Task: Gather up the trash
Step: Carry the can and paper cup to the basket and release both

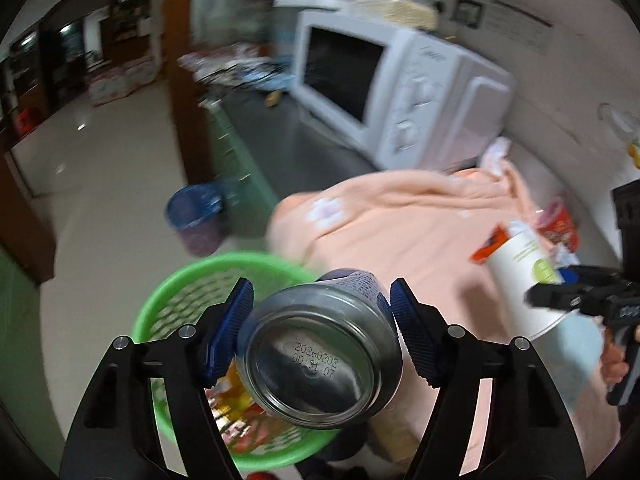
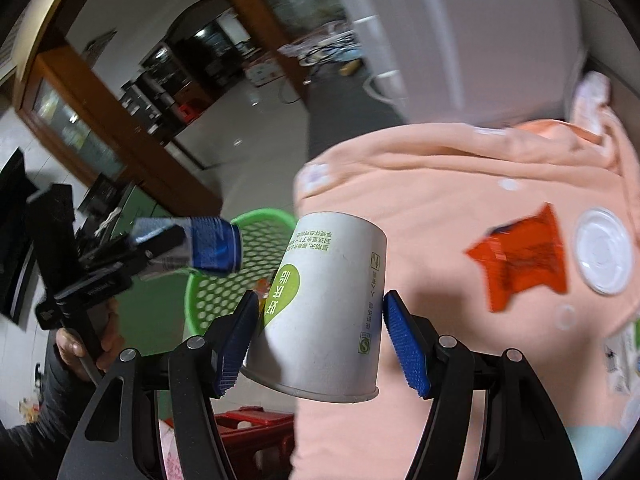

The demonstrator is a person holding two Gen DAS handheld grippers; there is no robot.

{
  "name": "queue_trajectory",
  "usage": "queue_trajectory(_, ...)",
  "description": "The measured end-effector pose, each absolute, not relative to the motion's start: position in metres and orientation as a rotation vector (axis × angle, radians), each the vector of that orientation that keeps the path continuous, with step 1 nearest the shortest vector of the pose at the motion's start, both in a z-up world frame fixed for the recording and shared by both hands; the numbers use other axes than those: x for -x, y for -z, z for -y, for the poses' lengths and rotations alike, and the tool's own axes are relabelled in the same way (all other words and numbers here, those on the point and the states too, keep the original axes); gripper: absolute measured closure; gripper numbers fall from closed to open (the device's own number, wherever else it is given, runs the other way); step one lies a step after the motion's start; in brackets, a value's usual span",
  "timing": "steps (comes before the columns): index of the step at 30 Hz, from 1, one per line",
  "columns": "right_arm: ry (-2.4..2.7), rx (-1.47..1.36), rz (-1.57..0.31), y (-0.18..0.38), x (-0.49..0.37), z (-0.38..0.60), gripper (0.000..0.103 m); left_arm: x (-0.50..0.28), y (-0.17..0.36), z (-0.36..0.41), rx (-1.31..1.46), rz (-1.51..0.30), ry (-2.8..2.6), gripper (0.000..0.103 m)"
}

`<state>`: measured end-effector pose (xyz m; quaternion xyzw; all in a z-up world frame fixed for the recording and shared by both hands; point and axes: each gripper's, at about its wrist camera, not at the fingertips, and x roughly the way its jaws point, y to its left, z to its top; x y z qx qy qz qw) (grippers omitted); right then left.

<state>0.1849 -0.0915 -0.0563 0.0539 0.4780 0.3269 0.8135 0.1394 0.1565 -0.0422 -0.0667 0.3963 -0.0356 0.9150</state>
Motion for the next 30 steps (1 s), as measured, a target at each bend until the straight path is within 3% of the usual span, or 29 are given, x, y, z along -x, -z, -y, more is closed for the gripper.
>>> queue_trajectory(13, -0.826, -0.021, -1.042, 0.061, -0.182, 0.002, 0.041, -0.111, 0.116, -0.219, 0.305, -0.965, -0.056, 0.032)
queue_trajectory(30, -0.901, 0.072, -1.053, 0.081, -0.187, -0.071, 0.039, -0.068, 0.108, -0.248, 0.384, -0.908, -0.173, 0.021)
